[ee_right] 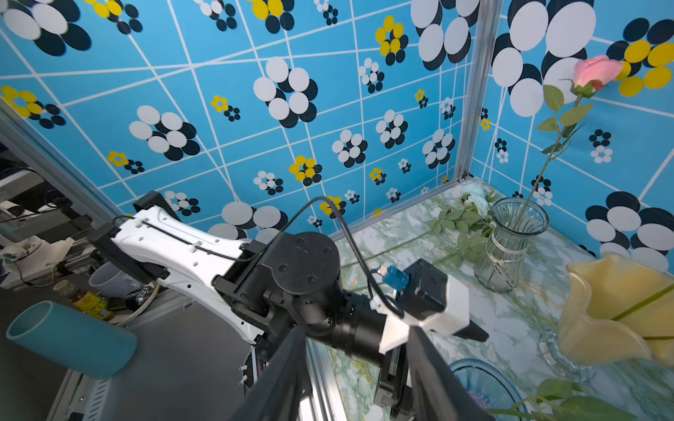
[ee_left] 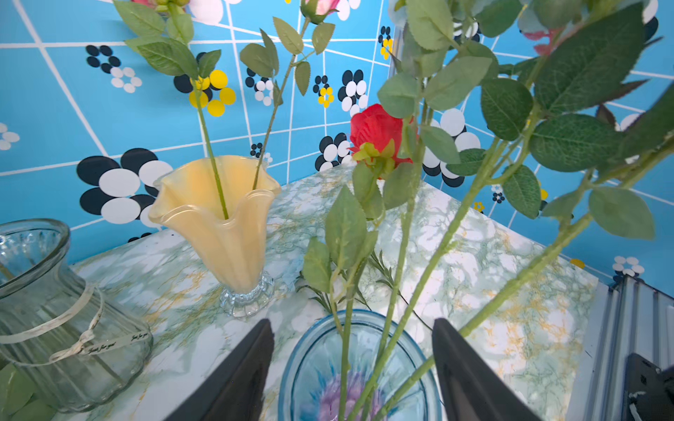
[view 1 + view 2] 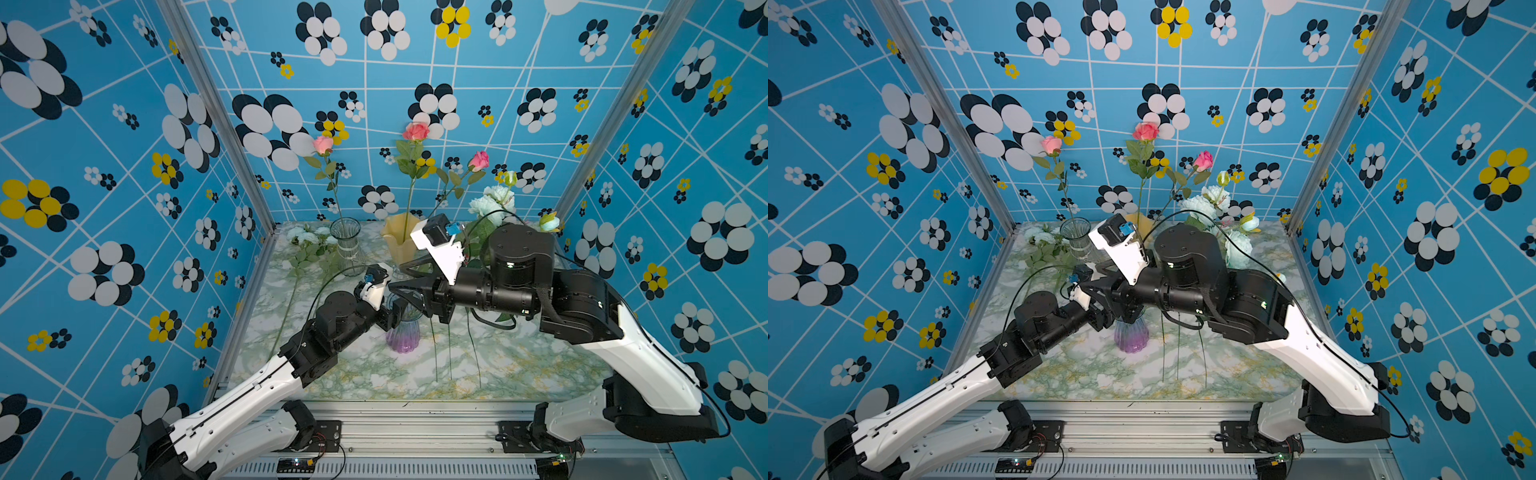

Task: Pick out blue flowers from the vase
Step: Pick up the flower from the vase.

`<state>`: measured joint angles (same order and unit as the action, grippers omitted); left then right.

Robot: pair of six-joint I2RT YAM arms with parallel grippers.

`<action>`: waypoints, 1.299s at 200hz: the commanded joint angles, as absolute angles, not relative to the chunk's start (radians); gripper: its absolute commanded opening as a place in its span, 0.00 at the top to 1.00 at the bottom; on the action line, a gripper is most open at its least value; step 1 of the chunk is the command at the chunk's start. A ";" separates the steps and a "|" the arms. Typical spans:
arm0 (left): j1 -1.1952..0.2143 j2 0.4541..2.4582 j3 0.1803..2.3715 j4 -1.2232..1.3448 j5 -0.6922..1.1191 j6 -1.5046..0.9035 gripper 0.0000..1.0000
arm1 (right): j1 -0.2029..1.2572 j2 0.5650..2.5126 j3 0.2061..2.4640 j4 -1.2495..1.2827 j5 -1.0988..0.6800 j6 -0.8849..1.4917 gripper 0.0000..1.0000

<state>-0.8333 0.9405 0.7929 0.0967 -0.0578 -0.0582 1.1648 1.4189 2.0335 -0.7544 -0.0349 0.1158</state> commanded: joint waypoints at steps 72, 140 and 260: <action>-0.975 1.001 0.892 0.073 -0.189 0.089 0.29 | 1.175 1.136 1.774 -0.714 -0.266 0.168 0.57; -0.970 0.982 0.858 0.122 -0.263 0.063 0.30 | 1.299 0.916 1.258 -0.584 0.116 0.173 0.67; -0.928 1.006 0.881 0.128 -0.053 0.008 0.30 | 1.298 0.463 0.585 -0.248 0.505 0.261 0.69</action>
<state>-0.9302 0.9768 0.8505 0.1349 -0.1226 0.0181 1.2964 0.5312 0.6506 -0.3622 0.3580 0.2306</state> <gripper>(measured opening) 0.697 0.307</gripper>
